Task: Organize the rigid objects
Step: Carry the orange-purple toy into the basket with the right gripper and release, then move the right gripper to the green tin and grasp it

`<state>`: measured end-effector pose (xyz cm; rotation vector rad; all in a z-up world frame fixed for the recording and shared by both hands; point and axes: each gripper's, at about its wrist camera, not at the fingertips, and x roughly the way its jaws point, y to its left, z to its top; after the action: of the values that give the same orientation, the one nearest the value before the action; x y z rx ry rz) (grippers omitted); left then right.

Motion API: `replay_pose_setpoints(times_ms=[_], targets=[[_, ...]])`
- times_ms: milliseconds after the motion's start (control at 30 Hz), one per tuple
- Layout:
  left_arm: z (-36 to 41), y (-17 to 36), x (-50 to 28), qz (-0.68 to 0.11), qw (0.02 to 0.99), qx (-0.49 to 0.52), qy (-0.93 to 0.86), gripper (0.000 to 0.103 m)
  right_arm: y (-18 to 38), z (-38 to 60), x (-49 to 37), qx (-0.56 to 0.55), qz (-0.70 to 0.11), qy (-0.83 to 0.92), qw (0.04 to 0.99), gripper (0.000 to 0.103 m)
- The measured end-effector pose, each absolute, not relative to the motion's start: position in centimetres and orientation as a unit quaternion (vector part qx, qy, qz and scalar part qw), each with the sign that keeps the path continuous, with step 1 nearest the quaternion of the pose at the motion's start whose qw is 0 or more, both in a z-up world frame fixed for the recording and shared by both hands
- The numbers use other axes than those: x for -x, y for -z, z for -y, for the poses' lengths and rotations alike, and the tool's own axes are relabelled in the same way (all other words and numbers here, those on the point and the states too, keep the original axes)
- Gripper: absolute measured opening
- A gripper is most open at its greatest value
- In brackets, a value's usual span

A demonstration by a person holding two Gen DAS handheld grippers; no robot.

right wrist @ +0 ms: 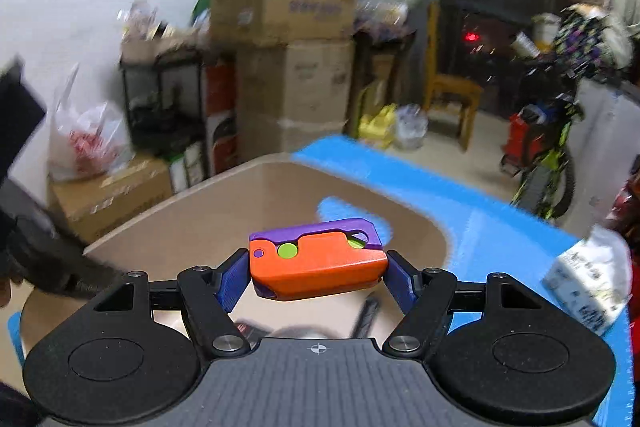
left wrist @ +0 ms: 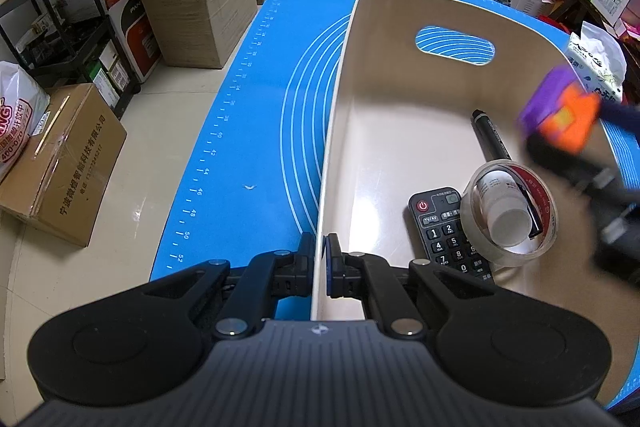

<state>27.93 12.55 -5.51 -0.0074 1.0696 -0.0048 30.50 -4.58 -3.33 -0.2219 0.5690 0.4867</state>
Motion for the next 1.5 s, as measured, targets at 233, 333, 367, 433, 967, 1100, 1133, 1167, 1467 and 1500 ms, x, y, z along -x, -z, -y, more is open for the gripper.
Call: replay_pose_setpoints(times_ms=[233,333,367,433,967,1100,1133,1167,1467,1500], targets=[[-12.6,5.4,-27.9,-0.509,0.861,0.005,0.003,0.007,5.3,1.8,-30.9,0.140,-0.332,-0.245,0.900,0.074],[-12.6,5.4,-27.9,-0.509,0.861,0.005,0.003,0.007,5.9,1.0,-31.5,0.155,-0.372,-0.250,0.881,0.074],[-12.6,5.4,-27.9,-0.509,0.861,0.005,0.003,0.007,6.0,0.7,-31.6,0.164,-0.379,-0.249,0.876,0.074],[-12.6,5.4,-27.9,-0.509,0.861,0.005,0.003,0.007,6.5,0.1,-31.7,0.179,-0.400,-0.253,0.863,0.073],[-12.5,5.4,-27.9,-0.509,0.861,0.005,0.003,0.007,3.2,3.7,-30.4,0.137,-0.372,-0.254,0.882,0.089],[-12.4,5.4,-27.9,-0.509,0.861,0.006,0.003,0.007,1.0,6.2,-29.3,0.112,-0.339,-0.237,0.904,0.090],[-12.5,5.4,-27.9,-0.509,0.861,0.005,0.002,0.007,0.5,7.0,-29.0,0.106,-0.330,-0.230,0.909,0.090],[-12.5,5.4,-27.9,-0.509,0.861,0.005,0.002,0.007,0.0,7.7,-28.9,0.102,-0.324,-0.224,0.914,0.090],[-12.6,5.4,-27.9,-0.508,0.861,0.007,0.002,0.007,-0.6,14.3,-29.0,0.076,-0.292,-0.126,0.945,0.090],[-12.6,5.4,-27.9,-0.508,0.861,0.008,0.002,0.007,-0.2,15.0,-29.2,0.074,-0.294,-0.112,0.946,0.090]])
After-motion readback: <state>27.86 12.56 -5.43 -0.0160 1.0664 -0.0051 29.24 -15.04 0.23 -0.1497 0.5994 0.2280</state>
